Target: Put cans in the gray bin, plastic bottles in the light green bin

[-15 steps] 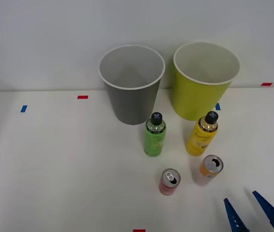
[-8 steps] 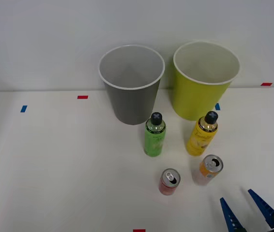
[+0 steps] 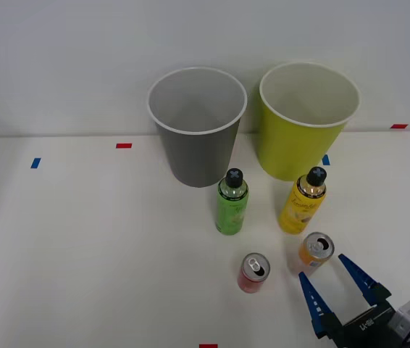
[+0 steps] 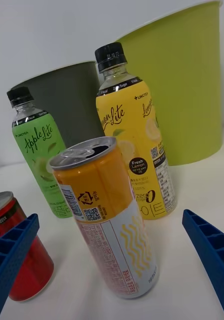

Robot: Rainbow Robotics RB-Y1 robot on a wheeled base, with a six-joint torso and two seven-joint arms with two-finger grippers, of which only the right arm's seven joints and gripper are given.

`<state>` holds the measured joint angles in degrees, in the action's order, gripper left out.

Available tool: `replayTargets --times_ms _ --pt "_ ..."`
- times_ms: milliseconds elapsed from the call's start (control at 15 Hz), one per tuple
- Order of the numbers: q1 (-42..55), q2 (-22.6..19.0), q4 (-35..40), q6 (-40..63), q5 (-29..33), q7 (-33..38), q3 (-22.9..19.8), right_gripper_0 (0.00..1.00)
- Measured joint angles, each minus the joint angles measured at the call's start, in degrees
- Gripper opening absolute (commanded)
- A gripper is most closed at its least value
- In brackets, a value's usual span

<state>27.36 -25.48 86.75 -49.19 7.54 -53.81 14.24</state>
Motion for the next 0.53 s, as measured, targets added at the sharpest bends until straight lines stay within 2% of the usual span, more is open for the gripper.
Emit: replayTargets --times_ms 533 --pt "-5.15 0.27 0.0 4.71 1.94 -3.81 2.15 1.0"
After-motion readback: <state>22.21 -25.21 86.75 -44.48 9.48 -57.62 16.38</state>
